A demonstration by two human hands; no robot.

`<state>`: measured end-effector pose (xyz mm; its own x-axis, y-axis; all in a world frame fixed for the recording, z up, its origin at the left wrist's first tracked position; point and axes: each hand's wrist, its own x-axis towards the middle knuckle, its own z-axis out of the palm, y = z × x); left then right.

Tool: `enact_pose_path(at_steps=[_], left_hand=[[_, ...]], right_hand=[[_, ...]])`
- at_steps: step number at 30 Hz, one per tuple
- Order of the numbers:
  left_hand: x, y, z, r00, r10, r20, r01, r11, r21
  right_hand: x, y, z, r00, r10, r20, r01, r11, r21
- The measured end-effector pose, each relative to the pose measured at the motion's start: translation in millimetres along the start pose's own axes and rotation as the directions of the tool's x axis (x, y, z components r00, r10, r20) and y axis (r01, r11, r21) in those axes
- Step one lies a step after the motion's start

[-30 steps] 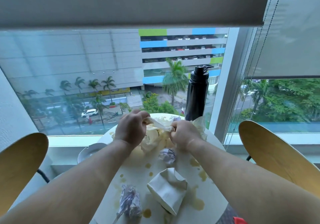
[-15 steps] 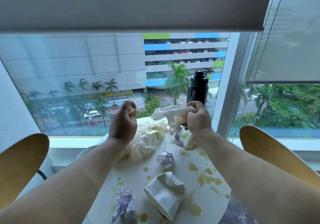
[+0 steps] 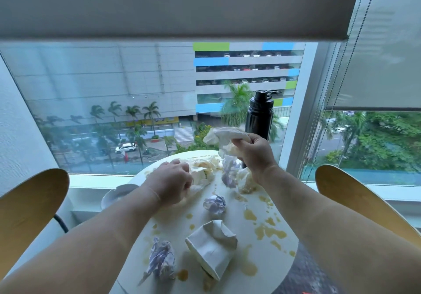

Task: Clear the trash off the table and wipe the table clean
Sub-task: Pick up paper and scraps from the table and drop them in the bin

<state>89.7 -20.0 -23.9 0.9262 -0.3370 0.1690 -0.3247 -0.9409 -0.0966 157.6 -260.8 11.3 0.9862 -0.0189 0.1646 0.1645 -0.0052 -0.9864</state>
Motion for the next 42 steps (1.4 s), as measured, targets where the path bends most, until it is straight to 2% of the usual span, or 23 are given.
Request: enact_pose_path(at_steps=[4, 7, 9, 10, 12, 14, 15, 18, 21, 23, 25, 27, 29, 33, 39, 42], left_hand=[[-4.2, 2.4, -4.8, 0.949, -0.177, -0.259, 0.088, 0.943, -0.320], [-4.1, 7.9, -15.4, 0.847, -0.369, -0.382, 0.129, 0.840, -0.527], [-3.4, 7.2, -19.7, 0.772, -0.492, -0.403, 0.123, 0.737, -0.664], [-3.9, 7.9, -23.0, 0.745, -0.546, -0.382, 0.097, 0.656, -0.748], [-4.1, 13.3, -31.7, 0.715, -0.643, -0.274, 0.026, 0.416, -0.909], [-4.1, 17.7, -40.7, 0.686, -0.714, -0.142, -0.028, 0.169, -0.985], [-4.0, 18.6, -43.7, 0.669, -0.737, -0.097, -0.056, 0.080, -0.995], [-9.6, 19.6, -50.9, 0.626, -0.780, -0.022, -0.104, -0.055, -0.993], [-19.3, 18.8, -55.9, 0.644, -0.764, 0.025, -0.146, -0.154, -0.977], [-28.2, 14.6, -56.7, 0.681, -0.732, 0.012, -0.148, -0.153, -0.977], [-39.3, 10.8, -57.2, 0.699, -0.715, -0.015, -0.081, -0.059, -0.995], [-51.5, 8.1, -61.3, 0.683, -0.729, -0.044, -0.057, 0.007, -0.998], [-64.6, 4.1, -65.5, 0.648, -0.759, -0.065, -0.069, 0.026, -0.997], [-95.7, -8.1, -76.0, 0.625, -0.780, -0.029, -0.116, -0.055, -0.992], [-160.6, -33.1, -87.7, 0.546, -0.838, 0.008, -0.137, -0.099, -0.986], [-204.8, -46.7, -87.9, 0.558, -0.828, 0.051, -0.109, -0.134, -0.985]], right_hand=[[-4.1, -4.1, 0.4, 0.999, 0.002, 0.047, -0.003, 0.999, 0.034], [-6.2, -5.8, 5.2, 0.998, 0.044, 0.040, -0.049, 0.990, 0.134], [-5.9, -5.9, 10.2, 0.999, 0.052, 0.017, -0.054, 0.980, 0.193], [-5.8, -6.2, 12.1, 0.998, 0.057, 0.020, -0.060, 0.971, 0.232], [-8.9, -9.8, 15.6, 0.994, 0.081, 0.071, -0.099, 0.944, 0.316], [-11.8, -13.4, 19.5, 0.985, 0.099, 0.140, -0.146, 0.916, 0.374], [-14.4, -16.4, 21.8, 0.981, 0.116, 0.157, -0.169, 0.906, 0.388], [-16.2, -15.0, 29.7, 0.973, 0.168, 0.160, -0.217, 0.900, 0.377], [-18.8, -11.2, 36.2, 0.959, 0.202, 0.198, -0.257, 0.913, 0.317], [-20.7, -11.8, 40.1, 0.950, 0.214, 0.226, -0.279, 0.907, 0.315], [-25.1, -14.6, 45.4, 0.943, 0.222, 0.247, -0.294, 0.905, 0.308], [-32.3, -17.7, 53.4, 0.939, 0.226, 0.258, -0.299, 0.909, 0.291], [-41.9, -21.7, 65.5, 0.941, 0.235, 0.245, -0.302, 0.909, 0.287], [-68.2, -42.4, 91.8, 0.954, 0.223, 0.199, -0.272, 0.924, 0.270], [-121.3, -59.6, 142.4, 0.942, 0.150, 0.300, -0.256, 0.900, 0.353], [-155.5, -57.9, 174.9, 0.939, 0.175, 0.296, -0.252, 0.936, 0.245]])
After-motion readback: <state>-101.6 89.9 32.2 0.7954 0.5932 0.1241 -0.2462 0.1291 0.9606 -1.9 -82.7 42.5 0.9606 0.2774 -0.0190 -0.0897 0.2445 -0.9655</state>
